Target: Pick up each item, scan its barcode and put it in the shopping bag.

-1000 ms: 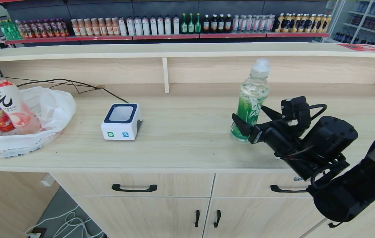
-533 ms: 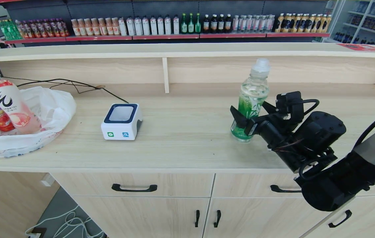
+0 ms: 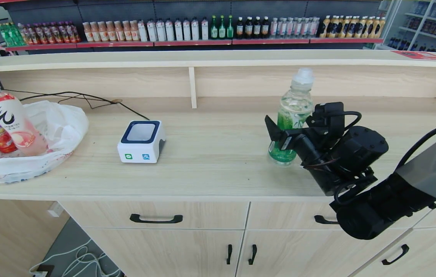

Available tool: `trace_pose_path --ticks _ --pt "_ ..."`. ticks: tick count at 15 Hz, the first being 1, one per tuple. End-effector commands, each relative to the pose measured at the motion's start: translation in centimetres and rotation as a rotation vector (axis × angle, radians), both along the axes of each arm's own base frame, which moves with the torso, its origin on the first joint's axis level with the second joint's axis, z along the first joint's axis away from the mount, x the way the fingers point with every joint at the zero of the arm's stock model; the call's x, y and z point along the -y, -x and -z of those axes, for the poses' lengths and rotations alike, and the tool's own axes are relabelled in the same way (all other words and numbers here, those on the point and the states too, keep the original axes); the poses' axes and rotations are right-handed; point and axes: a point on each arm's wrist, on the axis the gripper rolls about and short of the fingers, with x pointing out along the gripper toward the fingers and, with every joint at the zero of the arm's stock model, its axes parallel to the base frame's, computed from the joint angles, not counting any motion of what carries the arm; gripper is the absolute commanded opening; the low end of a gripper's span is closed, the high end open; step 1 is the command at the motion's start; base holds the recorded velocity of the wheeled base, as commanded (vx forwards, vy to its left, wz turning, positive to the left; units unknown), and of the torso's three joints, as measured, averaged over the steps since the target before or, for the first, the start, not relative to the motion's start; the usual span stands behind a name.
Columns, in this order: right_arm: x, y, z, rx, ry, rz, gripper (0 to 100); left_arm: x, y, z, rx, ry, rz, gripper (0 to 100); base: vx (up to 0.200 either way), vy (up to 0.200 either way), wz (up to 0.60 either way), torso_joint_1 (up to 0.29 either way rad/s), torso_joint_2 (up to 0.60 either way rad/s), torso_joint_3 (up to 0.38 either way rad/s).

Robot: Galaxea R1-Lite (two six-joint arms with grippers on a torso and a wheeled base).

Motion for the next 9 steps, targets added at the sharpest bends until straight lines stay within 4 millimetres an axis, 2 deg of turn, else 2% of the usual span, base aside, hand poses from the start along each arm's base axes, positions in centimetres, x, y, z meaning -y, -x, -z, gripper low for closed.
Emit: trace_pose_path --ticks 1,9 --pt "-0.72 -0.09 0.33 -0.003 0.002 -0.013 100 0.0 0.0 0.0 0.001 0.0 0.0 100 0.0 0.0 0.0 0.0 0.0 0.0" --pt "-1.48 0.33 0.4 -0.008 -0.005 -0.04 100 0.0 0.0 0.0 0.001 0.0 0.0 100 0.0 0.0 0.0 0.0 0.0 0.0"
